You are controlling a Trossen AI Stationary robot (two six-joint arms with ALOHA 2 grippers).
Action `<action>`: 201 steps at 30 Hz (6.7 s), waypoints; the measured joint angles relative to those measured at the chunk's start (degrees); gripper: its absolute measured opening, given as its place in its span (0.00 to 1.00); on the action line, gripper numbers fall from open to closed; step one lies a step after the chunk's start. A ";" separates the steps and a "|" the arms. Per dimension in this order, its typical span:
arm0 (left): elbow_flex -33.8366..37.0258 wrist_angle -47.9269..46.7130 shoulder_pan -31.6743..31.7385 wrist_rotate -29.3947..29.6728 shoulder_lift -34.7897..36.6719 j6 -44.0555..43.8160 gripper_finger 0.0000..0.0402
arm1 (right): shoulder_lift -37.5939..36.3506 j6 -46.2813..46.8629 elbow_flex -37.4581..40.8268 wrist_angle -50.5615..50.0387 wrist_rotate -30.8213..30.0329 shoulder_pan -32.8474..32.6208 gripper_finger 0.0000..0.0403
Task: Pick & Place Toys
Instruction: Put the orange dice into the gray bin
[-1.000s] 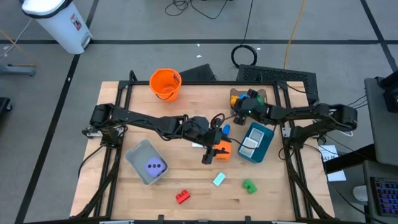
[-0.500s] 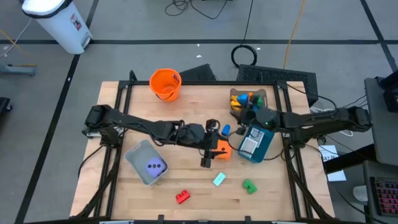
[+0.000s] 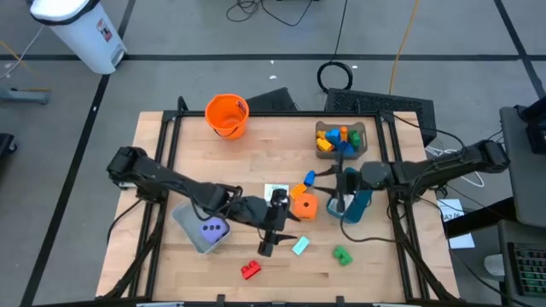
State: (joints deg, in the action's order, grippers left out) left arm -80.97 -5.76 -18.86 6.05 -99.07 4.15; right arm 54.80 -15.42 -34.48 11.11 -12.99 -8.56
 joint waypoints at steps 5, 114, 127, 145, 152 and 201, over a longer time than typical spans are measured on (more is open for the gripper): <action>9.21 10.88 0.26 -0.05 -0.17 -1.58 0.57 | 0.64 6.64 -0.02 -1.19 1.26 -1.37 0.36; 5.66 -20.57 3.46 0.09 0.67 -10.49 0.57 | 40.18 1.16 -10.03 10.01 12.57 -1.53 0.34; 5.66 -23.39 2.47 -0.05 0.68 -22.72 0.57 | 32.38 3.98 -9.67 1.75 0.91 -4.36 0.34; -9.62 -36.27 2.28 -0.82 -7.66 -22.70 0.57 | 32.40 8.53 -5.20 0.69 1.02 -5.69 0.34; -14.00 -40.41 2.70 -1.49 -11.07 -22.65 0.57 | 32.40 7.80 -5.20 0.62 1.02 -7.03 0.34; -14.29 -40.76 5.29 -12.45 -10.51 -23.23 0.97 | 32.40 0.29 2.73 16.55 0.94 -9.74 0.34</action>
State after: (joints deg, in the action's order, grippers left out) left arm -95.26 -46.52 -13.57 -6.40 -109.58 -19.07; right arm 87.20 -15.13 -31.75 27.66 -12.05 -18.31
